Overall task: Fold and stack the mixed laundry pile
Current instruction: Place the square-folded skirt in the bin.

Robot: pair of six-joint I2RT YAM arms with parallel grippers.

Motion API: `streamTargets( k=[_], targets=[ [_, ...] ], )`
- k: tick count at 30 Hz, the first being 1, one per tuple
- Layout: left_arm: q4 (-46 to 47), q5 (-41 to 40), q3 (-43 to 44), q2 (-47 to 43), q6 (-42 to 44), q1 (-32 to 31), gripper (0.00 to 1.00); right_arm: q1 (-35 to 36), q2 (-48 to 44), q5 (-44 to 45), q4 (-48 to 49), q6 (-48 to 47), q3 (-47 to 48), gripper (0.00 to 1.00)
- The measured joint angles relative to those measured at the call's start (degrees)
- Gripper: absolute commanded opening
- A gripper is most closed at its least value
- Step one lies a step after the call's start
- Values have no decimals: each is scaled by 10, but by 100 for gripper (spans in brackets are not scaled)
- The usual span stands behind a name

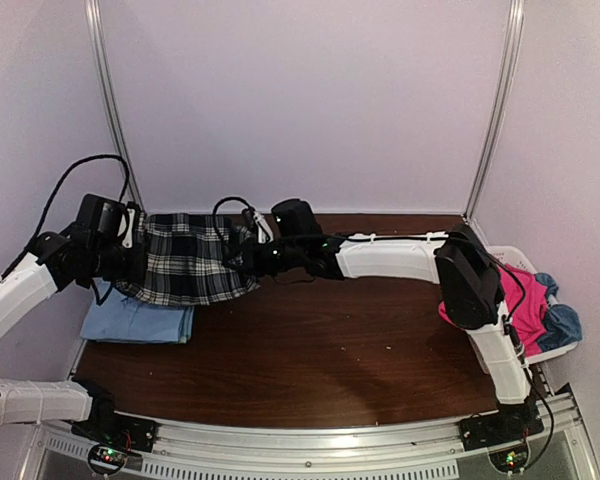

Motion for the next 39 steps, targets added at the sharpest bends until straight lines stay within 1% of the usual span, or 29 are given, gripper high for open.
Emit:
streamTargets(
  k=[4, 8, 11, 13, 19, 23, 31, 35, 37, 39],
  targets=[
    [-46, -20, 4, -28, 36, 76, 0, 31, 100, 6, -25, 9, 142, 0],
    [-69, -19, 4, -28, 76, 160, 0, 52, 180, 10, -37, 30, 254, 0],
    [-74, -21, 4, -19, 99, 196, 0, 64, 230, 14, -37, 50, 320, 0],
    [-75, -30, 4, -10, 109, 206, 0, 70, 256, 15, -34, 65, 350, 0],
    [-71, -72, 0, 28, 118, 212, 0, 81, 300, 24, -5, 103, 380, 0],
    [-51, -88, -25, 30, 117, 224, 0, 86, 322, 27, 10, 112, 400, 0],
    [-36, -95, -32, 29, 115, 246, 0, 96, 327, 32, 30, 118, 416, 0],
    [-35, -101, -32, 49, 115, 247, 0, 99, 330, 35, 31, 121, 416, 0],
    [-34, -103, -32, 59, 116, 249, 0, 100, 334, 36, 33, 123, 417, 3],
    [-33, -103, -34, 66, 118, 252, 0, 101, 340, 36, 37, 124, 417, 10]
  ],
)
